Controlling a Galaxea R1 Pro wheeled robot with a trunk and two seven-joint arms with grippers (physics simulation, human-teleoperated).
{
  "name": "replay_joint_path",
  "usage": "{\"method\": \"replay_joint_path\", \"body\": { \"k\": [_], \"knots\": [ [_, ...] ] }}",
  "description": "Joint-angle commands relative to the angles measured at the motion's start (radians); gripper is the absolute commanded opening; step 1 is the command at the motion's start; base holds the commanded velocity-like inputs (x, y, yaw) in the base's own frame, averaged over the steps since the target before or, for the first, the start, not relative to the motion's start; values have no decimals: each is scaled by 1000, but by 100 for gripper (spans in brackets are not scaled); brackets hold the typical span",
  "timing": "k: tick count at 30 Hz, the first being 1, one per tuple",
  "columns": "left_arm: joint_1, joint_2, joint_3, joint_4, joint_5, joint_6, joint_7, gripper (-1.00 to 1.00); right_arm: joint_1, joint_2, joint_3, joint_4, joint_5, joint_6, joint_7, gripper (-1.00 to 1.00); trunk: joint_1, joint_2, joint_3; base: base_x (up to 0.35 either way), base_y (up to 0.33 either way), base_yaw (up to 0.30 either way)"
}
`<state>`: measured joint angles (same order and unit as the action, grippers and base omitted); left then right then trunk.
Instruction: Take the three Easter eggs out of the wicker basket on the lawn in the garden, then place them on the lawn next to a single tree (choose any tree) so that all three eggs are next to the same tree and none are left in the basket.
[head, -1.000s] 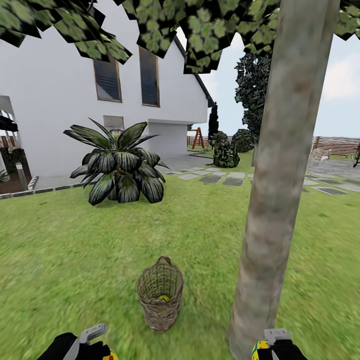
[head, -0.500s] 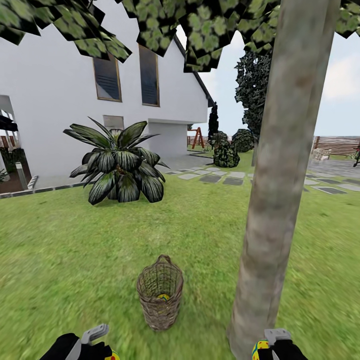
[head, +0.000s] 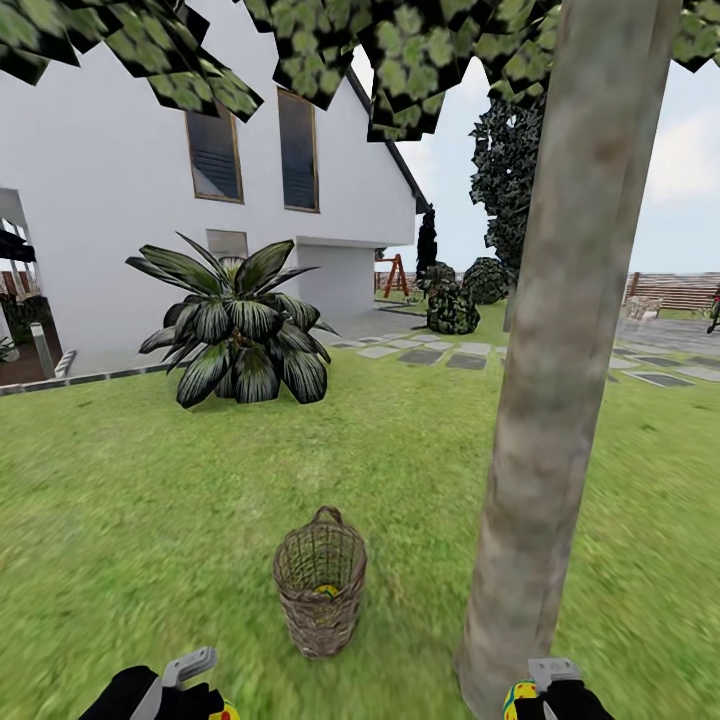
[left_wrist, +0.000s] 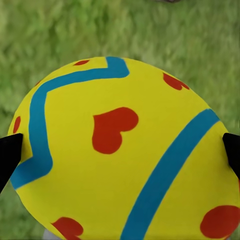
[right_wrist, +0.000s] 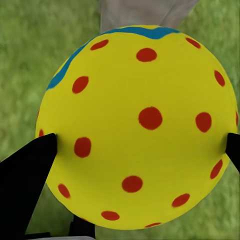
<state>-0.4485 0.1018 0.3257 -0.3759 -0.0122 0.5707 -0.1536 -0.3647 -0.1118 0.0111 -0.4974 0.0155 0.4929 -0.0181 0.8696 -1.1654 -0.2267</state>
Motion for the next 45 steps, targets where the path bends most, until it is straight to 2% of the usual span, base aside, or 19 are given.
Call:
{"method": "replay_joint_path", "body": {
  "k": [1,45],
  "knots": [
    [0,-1,6,-1,-2,6,-4,-100,0,0,1,-1,1,6,-2,-100,4,-8,-5,0,0,0],
    [-1,1,8,-13,0,-2,-4,-100,0,9,11,30,6,15,3,-100,173,-316,-142,0,0,0]
  ]
}}
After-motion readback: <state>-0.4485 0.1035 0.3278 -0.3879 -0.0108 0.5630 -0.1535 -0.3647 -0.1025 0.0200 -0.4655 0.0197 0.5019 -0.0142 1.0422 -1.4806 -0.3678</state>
